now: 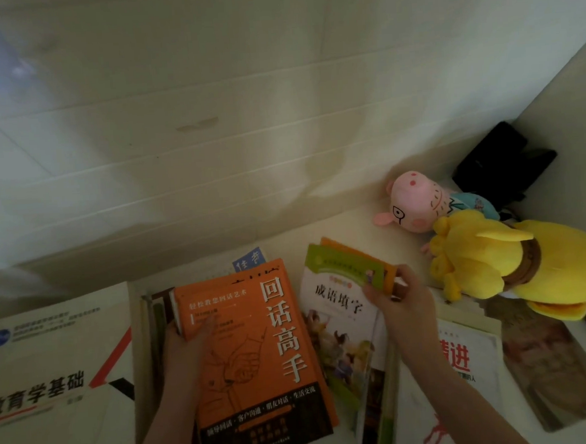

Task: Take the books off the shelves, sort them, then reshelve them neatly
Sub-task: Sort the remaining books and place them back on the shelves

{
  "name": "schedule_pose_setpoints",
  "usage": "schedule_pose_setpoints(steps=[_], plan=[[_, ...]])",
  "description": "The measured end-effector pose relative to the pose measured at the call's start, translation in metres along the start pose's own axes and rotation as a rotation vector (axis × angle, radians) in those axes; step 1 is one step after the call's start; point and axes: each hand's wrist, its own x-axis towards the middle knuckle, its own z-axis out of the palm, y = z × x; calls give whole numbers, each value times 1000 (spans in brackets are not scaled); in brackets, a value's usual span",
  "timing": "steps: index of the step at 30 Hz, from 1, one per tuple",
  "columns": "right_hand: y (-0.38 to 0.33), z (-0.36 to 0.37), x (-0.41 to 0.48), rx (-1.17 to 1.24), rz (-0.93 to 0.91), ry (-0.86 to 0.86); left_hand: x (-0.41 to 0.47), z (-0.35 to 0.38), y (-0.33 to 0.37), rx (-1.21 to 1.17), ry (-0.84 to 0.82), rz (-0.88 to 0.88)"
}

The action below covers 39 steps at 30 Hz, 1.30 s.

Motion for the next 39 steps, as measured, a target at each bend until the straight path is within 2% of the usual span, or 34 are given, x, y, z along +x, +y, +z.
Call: schedule_pose_setpoints(steps=[5, 6, 8, 9, 10, 11, 13, 15, 16, 17, 19, 20, 27, 33, 36, 39], plan=[[-31, -32, -3, 220, -83, 26, 3, 16, -2, 345, 71, 3], [-39, -40, -2, 264, -111, 25, -3, 21, -1, 392, 99, 65], [-53, -56, 3, 372, -103, -13, -21, 31, 12, 460, 128, 319], [-58, -63, 5, 429, -71, -62, -29, 36, 23, 478, 91, 448], [-60, -67, 6, 475, -42, -125, -36, 41, 34, 433, -10, 514], [-61, -69, 6, 501, -14, -185, -46, 48, 50, 309, -150, 470], [-56, -66, 2, 508, 31, -274, -64, 59, 78, -2, -475, 218], [-46, -58, -4, 497, 62, -329, -82, 62, 95, -39, -678, 60], [-37, -55, -6, 502, 75, -343, -89, 61, 97, 2, -737, 51], [-30, -52, -7, 531, 96, -345, -94, 63, 97, 60, -783, 119], [-20, -47, -9, 598, 146, -300, -101, 67, 92, 153, -714, 267], [-15, -46, -8, 605, 152, -265, -100, 69, 87, 154, -665, 275], [-3, -71, -2, 478, 124, 20, -99, 70, 69, 16, -513, 51], [-23, -104, 3, 638, 197, -55, -94, 61, 67, 14, -513, 32], [-29, -93, -4, 581, 155, -69, -100, 68, 67, -32, -557, -22], [-25, -64, -16, 375, 44, -3, -112, 77, 63, -63, -603, -52]])
